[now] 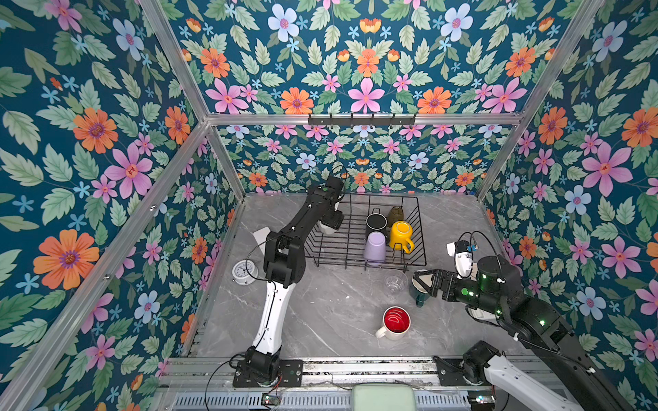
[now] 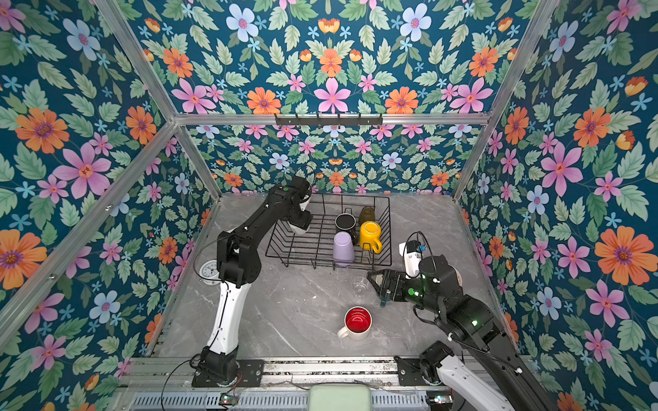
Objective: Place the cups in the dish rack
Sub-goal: 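Carry the white mug over the rack with the left gripper while the right gripper withdraws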
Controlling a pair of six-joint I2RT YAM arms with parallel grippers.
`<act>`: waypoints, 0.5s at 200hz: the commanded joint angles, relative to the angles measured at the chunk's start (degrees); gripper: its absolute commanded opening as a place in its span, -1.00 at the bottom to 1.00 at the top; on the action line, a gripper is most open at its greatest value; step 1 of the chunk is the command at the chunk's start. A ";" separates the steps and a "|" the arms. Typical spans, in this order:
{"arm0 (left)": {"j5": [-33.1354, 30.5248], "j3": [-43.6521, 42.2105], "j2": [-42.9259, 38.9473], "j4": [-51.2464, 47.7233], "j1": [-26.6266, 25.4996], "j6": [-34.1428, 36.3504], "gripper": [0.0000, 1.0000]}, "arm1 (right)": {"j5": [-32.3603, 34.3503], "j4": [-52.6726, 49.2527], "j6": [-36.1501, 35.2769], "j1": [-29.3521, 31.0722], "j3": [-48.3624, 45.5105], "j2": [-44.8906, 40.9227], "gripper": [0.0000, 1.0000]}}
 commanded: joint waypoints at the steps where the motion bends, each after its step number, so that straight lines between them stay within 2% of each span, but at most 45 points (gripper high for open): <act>1: -1.06 0.02 0.49 2.08 0.27 -0.40 0.57 | 0.11 1.33 0.22 0.05 -0.06 0.03 0.77; 100: 1.98 -1.39 -0.99 3.76 0.28 -0.52 0.90 | 1.11 0.37 -0.22 0.05 0.72 0.60 0.77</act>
